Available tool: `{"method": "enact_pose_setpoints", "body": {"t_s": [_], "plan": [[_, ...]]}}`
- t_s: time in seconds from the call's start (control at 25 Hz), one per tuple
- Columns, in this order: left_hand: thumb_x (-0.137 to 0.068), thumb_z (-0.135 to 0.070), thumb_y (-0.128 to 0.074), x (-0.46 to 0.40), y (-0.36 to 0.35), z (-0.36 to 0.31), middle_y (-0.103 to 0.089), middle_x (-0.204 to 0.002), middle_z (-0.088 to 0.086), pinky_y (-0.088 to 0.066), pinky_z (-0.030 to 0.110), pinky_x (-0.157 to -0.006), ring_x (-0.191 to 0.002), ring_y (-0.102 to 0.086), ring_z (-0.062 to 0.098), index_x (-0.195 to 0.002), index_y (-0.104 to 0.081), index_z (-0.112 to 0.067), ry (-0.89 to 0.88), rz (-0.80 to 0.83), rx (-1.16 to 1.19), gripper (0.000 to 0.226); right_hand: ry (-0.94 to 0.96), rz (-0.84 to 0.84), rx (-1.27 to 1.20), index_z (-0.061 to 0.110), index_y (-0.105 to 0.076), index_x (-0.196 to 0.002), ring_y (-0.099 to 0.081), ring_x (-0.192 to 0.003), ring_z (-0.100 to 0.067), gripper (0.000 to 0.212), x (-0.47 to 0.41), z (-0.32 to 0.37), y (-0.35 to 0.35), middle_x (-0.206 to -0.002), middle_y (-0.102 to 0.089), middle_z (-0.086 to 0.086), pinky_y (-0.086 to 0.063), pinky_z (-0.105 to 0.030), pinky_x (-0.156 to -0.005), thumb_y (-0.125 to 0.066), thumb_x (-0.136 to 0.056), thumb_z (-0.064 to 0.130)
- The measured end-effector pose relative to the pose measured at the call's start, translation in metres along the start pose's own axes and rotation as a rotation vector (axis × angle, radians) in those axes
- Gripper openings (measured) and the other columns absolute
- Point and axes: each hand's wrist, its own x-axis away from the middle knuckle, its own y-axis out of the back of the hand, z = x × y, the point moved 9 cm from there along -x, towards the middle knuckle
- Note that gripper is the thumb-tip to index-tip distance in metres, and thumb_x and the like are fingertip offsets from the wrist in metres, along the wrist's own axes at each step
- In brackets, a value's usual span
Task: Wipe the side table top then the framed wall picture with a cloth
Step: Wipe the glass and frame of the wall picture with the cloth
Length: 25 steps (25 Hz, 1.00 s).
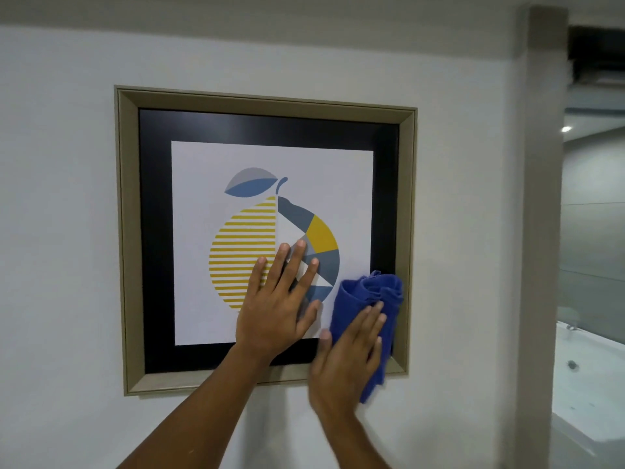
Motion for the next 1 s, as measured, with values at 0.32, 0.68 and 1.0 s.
{"method": "enact_pose_setpoints", "body": {"t_s": [0.32, 0.68, 1.0], "plan": [[-0.103, -0.048, -0.033, 0.002, 0.004, 0.004, -0.020, -0.169, 0.012, -0.010, 0.050, -0.126, -0.157, -0.013, 0.030, -0.159, -0.028, -0.019, -0.009, 0.016, 0.018, 0.063, 0.222, 0.024, 0.109, 0.006, -0.018, -0.155, -0.032, -0.147, -0.034, 0.063, 0.002, -0.017, 0.005, -0.160, -0.031, -0.018, -0.030, -0.049, -0.114, -0.026, -0.101, 0.037], [-0.100, -0.051, -0.040, 0.003, 0.003, 0.000, -0.018, -0.169, 0.011, -0.009, 0.050, -0.127, -0.157, -0.013, 0.031, -0.159, -0.028, -0.019, -0.017, -0.005, -0.016, 0.068, 0.421, -0.046, 0.062, 0.005, -0.023, -0.156, -0.018, -0.152, -0.027, 0.060, -0.132, 0.052, 0.065, -0.165, -0.019, -0.012, -0.019, -0.046, -0.118, -0.030, -0.104, 0.033], [-0.100, -0.051, -0.036, 0.003, 0.001, 0.000, -0.019, -0.169, 0.012, -0.007, 0.050, -0.127, -0.157, -0.012, 0.030, -0.160, -0.023, -0.020, -0.019, -0.020, 0.000, 0.069, 0.426, -0.150, 0.031, 0.001, -0.019, -0.156, -0.016, -0.153, -0.029, 0.068, -0.171, 0.080, 0.070, -0.165, -0.019, -0.016, -0.016, -0.041, -0.121, -0.032, -0.104, 0.042]]}}
